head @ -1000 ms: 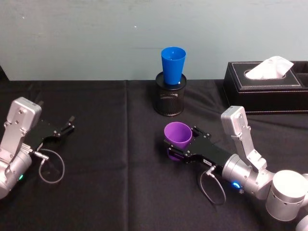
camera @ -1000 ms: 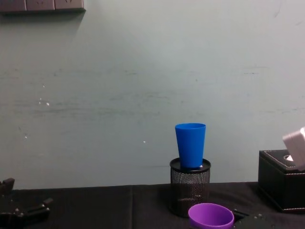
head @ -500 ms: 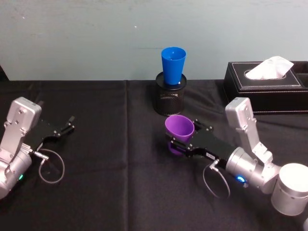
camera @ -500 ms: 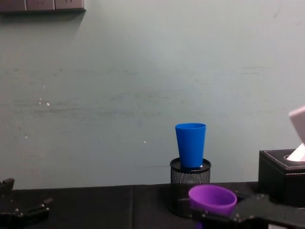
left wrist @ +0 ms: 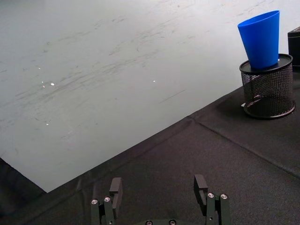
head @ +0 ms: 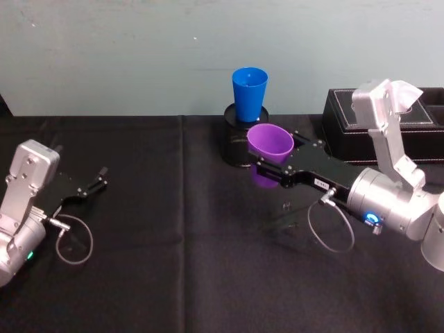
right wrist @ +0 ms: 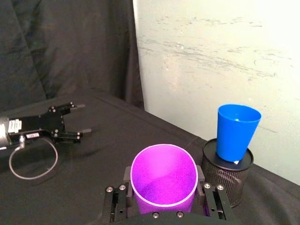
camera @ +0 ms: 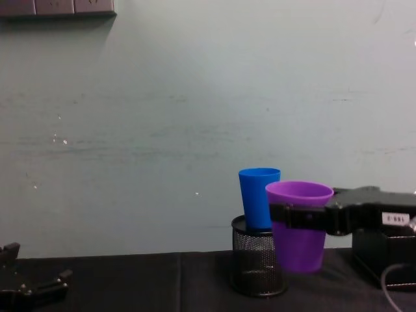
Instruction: Pick up one cup with a gripper and tap it against the other cup.
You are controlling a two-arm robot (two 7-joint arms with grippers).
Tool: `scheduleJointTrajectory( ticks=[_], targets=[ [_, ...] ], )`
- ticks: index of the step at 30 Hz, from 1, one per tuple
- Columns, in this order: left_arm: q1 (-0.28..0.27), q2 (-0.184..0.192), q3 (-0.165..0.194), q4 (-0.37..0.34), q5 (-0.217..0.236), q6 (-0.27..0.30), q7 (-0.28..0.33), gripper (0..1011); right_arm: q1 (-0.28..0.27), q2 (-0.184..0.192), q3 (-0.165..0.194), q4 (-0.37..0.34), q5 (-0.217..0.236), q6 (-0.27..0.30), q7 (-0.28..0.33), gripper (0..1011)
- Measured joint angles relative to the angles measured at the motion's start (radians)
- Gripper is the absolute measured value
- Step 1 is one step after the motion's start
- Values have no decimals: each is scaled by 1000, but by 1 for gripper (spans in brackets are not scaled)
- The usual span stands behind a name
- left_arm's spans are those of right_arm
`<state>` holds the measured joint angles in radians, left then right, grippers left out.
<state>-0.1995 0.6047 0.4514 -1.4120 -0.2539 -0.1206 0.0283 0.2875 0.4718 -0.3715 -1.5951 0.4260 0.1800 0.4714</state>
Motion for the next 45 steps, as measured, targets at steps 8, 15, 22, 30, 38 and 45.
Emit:
scheduleJointTrajectory(
  ticks=[8,15,22,30,38,45],
  targets=[
    [0,0,0,0,0,0,0,1000,24,11,-8,-26,37,61,-15,735],
    [0,0,0,0,0,0,0,1000,35,20,-19,-33,47,74,-21,735],
    [0,0,0,0,0,0,0,1000,34,20,-17,-35,47,75,-21,735],
    [0,0,0,0,0,0,0,1000,33,19,-15,-35,47,76,-21,735],
    [0,0,0,0,0,0,0,1000,33,19,-15,-36,47,77,-20,735],
    [0,0,0,0,0,0,0,1000,32,19,-14,-36,46,77,-20,736]
  ],
)
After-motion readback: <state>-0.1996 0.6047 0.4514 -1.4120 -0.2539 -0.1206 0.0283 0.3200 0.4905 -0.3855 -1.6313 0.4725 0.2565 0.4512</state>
